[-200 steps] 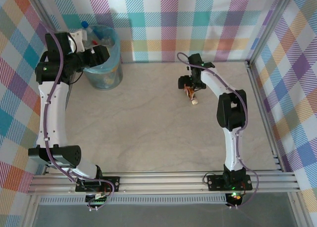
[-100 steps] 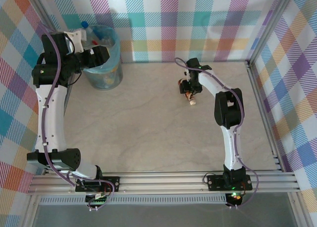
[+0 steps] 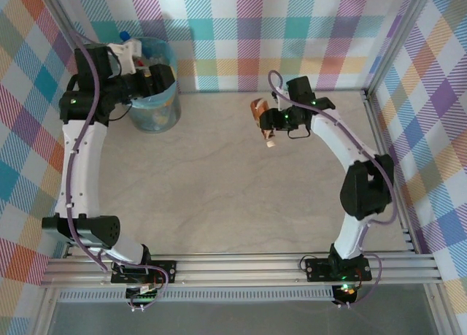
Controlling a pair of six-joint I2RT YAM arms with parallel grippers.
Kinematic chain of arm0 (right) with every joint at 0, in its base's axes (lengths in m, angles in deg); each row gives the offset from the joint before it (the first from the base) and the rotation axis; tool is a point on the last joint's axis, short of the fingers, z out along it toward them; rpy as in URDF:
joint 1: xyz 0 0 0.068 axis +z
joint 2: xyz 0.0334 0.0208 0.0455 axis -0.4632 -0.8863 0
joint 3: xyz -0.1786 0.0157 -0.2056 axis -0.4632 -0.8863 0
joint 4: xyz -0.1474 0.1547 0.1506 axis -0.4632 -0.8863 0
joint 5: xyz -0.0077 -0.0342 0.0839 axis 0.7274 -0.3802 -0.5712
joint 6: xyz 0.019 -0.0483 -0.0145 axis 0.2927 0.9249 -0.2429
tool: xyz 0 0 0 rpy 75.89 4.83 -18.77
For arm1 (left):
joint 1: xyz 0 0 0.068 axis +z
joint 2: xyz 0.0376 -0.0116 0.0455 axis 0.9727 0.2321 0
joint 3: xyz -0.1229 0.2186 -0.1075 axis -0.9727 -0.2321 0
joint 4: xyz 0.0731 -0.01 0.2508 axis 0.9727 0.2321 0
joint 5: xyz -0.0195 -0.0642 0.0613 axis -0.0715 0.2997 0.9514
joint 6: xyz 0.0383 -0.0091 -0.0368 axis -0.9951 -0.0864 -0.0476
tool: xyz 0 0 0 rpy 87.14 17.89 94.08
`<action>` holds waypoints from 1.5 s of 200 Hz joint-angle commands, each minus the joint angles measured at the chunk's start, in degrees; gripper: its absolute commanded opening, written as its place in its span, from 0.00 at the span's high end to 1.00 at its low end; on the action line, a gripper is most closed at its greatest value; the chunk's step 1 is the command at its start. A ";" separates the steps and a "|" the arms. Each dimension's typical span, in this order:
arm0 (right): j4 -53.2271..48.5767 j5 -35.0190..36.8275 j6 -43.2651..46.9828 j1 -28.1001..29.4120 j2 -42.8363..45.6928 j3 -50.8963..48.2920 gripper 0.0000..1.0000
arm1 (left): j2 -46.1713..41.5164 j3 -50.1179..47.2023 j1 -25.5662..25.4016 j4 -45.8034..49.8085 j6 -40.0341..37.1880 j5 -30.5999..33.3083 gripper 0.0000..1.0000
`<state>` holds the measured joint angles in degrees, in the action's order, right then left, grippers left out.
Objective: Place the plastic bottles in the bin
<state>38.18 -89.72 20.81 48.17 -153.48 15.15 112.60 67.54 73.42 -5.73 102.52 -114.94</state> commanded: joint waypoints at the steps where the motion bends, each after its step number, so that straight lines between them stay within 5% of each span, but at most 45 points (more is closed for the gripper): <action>1: 7.80 -9.94 -0.80 3.92 5.49 -3.75 0.46 | 2.97 -0.50 -3.61 -1.00 0.77 -3.99 0.18; 46: 16.69 -13.39 -2.75 9.76 11.39 -5.74 0.47 | 7.67 1.62 -10.73 1.75 -1.94 -8.02 0.17; 112: 20.32 -14.18 -4.39 12.03 12.86 -4.81 0.47 | 8.49 1.35 -13.25 1.99 -3.00 -11.17 0.18; 197: 20.56 -16.00 -3.34 13.00 12.11 -3.82 0.46 | 9.16 3.31 -13.54 1.58 -2.66 -9.76 0.50; 216: 20.32 -14.98 -3.68 13.08 12.11 -3.28 0.41 | 9.07 4.76 -13.54 1.17 -1.85 -7.51 0.56; 255: 18.57 -6.57 -4.88 13.08 13.37 -1.59 0.02 | 9.46 13.85 -11.19 1.99 -1.46 4.68 0.59; 300: 18.50 -0.69 -4.81 13.08 15.32 -2.91 0.00 | 12.65 24.33 0.42 -1.82 0.64 24.17 0.65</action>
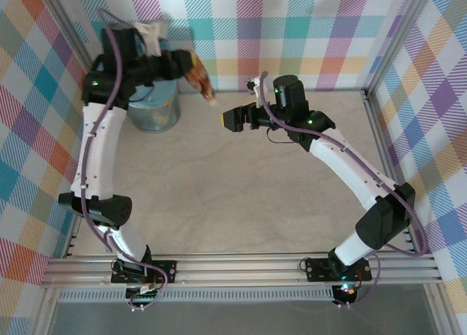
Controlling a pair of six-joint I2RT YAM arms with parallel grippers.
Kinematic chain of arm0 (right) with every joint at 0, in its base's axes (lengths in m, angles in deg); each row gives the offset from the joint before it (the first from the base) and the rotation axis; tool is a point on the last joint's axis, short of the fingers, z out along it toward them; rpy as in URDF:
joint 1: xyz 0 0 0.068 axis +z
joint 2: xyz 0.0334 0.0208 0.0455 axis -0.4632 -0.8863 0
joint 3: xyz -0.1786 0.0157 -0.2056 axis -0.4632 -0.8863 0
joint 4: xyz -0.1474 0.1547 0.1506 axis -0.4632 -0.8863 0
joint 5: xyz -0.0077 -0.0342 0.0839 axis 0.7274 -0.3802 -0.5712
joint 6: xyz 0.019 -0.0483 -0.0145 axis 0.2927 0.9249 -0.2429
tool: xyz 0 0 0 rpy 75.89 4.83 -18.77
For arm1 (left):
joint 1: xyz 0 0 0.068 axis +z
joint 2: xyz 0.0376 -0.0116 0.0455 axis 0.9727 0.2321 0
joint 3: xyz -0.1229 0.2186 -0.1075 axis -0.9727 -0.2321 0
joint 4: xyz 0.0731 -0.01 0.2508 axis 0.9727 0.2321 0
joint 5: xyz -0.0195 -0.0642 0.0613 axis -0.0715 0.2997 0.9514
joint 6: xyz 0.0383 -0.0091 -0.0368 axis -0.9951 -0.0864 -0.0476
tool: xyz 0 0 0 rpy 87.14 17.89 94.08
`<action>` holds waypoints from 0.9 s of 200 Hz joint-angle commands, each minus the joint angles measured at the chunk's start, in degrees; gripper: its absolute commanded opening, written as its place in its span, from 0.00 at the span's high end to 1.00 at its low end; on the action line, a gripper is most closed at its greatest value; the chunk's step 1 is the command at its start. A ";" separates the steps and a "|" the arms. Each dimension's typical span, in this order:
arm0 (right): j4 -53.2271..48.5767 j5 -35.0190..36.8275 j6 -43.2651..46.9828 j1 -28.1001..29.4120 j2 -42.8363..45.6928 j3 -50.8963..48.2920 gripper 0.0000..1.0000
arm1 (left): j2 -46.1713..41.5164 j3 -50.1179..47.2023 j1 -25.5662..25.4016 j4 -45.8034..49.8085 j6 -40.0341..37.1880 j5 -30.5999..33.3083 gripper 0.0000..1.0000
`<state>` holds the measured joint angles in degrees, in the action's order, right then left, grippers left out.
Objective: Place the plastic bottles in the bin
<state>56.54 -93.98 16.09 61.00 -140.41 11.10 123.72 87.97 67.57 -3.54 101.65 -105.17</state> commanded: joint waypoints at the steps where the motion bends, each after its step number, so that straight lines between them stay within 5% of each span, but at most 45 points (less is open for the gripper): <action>1: 0.13 3.55 -0.10 0.25 2.29 1.12 0.00 | 1.58 3.92 6.55 -4.24 1.53 14.75 0.65; 25: -0.67 2.69 -0.58 0.25 2.22 0.68 0.00 | 4.69 6.36 12.67 -8.06 2.51 21.32 0.65; 71: -0.34 0.50 -2.49 0.27 1.56 0.10 0.00 | 11.55 11.45 20.00 -10.32 5.24 21.61 0.65; 121: -3.23 -2.58 -2.53 0.82 -1.96 6.33 0.02 | 18.21 15.97 21.32 -16.48 2.64 24.14 0.65; 180: -4.69 -2.29 -1.85 2.09 -3.28 8.27 0.03 | 24.42 19.41 21.32 -16.79 -0.74 19.75 0.64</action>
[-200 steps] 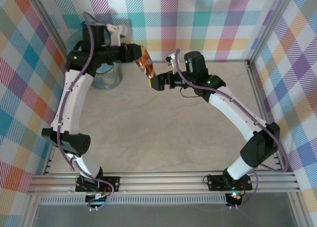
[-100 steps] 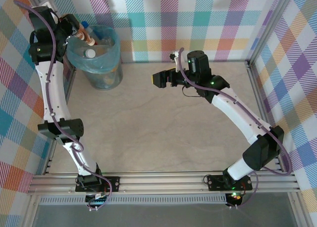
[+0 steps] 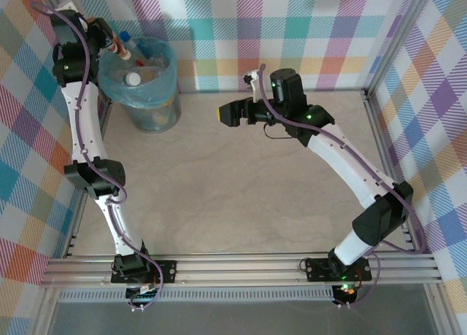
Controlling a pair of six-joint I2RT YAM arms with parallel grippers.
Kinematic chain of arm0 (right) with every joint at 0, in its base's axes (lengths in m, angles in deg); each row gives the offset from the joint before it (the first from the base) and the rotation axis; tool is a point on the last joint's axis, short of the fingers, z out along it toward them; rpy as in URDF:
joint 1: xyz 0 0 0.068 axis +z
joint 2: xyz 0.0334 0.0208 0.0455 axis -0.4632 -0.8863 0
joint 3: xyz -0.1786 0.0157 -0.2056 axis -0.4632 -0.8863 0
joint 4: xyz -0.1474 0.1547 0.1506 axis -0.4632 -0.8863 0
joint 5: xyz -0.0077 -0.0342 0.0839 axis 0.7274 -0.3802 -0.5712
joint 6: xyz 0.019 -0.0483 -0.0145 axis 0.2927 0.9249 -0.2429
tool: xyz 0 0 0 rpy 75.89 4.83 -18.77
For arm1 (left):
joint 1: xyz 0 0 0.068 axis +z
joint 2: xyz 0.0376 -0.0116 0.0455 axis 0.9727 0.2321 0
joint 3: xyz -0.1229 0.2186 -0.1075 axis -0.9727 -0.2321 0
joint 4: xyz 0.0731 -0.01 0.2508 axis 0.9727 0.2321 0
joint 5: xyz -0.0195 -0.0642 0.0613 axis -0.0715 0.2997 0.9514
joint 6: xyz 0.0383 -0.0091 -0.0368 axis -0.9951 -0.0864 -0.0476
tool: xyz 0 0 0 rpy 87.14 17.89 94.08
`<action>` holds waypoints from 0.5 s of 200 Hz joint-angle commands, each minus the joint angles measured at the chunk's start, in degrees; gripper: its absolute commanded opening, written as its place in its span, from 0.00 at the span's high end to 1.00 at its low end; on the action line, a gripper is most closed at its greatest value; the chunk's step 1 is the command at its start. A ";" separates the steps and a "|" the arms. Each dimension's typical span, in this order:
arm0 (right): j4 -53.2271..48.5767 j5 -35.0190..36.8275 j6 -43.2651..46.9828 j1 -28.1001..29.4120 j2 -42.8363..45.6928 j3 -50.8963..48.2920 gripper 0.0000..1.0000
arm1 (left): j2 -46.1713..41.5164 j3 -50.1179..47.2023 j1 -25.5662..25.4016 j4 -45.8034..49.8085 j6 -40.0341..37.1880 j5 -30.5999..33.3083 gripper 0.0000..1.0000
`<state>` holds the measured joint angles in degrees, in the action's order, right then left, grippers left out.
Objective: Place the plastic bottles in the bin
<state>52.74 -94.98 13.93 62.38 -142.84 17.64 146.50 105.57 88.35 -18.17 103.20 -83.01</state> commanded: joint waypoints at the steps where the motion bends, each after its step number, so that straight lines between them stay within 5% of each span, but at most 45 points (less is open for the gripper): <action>1: -0.94 -1.28 0.31 0.72 -0.86 1.71 0.03 | 1.72 1.82 0.53 -2.17 -2.29 -2.54 0.64; 100: -2.49 -0.91 0.57 2.72 -3.33 2.81 0.03 | 5.83 1.66 0.36 9.52 -5.43 -7.70 0.63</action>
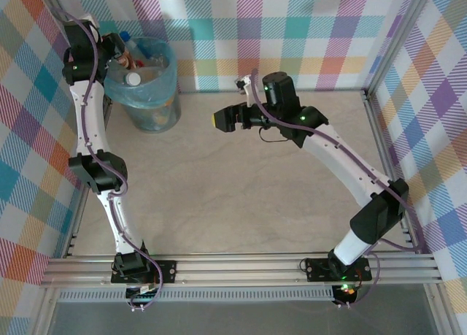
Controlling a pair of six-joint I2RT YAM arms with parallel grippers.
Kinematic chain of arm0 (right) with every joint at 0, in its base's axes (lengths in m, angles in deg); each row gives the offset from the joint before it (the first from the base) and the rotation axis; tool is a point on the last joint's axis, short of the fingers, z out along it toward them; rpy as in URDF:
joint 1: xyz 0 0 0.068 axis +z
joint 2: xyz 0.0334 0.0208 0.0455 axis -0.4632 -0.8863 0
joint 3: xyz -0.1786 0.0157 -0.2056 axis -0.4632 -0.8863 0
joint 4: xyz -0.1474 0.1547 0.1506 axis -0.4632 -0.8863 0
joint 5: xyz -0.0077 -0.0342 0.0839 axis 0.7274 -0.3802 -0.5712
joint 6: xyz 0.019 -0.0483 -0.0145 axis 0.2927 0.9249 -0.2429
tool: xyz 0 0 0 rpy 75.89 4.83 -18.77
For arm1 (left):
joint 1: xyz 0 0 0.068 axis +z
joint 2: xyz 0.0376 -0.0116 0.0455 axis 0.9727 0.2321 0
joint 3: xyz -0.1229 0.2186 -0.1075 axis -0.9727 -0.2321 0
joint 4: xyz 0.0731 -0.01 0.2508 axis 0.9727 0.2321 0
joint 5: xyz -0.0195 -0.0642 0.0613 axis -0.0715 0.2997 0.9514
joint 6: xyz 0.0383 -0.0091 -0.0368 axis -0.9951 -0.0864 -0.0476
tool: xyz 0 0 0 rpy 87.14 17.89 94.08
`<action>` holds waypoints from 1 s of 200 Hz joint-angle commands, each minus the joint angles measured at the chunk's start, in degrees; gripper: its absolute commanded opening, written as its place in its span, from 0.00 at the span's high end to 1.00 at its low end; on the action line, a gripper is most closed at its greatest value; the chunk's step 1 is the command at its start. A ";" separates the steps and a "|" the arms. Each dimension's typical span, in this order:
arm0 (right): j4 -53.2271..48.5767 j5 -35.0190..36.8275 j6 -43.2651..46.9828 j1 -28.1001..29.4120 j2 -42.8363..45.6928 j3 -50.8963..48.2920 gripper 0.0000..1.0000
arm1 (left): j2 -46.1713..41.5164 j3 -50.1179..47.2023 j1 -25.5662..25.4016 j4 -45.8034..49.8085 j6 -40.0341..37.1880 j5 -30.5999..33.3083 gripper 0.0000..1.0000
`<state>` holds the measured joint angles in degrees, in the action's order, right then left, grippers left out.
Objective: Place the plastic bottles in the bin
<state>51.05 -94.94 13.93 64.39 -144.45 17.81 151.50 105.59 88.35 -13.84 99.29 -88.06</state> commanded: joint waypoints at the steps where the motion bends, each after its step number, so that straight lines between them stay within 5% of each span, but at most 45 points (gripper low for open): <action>1: -0.81 -0.96 0.56 0.72 -1.76 2.64 0.03 | 0.83 1.59 0.36 5.41 -1.53 -2.73 0.63; 47: -1.69 -1.52 0.98 2.20 -4.22 5.09 0.03 | -1.57 -0.25 -1.88 13.66 -1.72 -4.84 0.62; 143: -3.72 -1.23 3.18 3.85 -4.88 6.26 0.03 | -13.45 -18.42 -8.08 12.23 3.28 -0.53 0.62; 200: -3.45 -1.24 3.06 4.14 -5.32 6.07 0.03 | -6.91 -6.43 -8.04 15.10 -1.87 3.53 0.59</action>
<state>47.73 -95.36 15.70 68.02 -149.26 22.42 141.21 93.33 80.72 -2.80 100.49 -86.03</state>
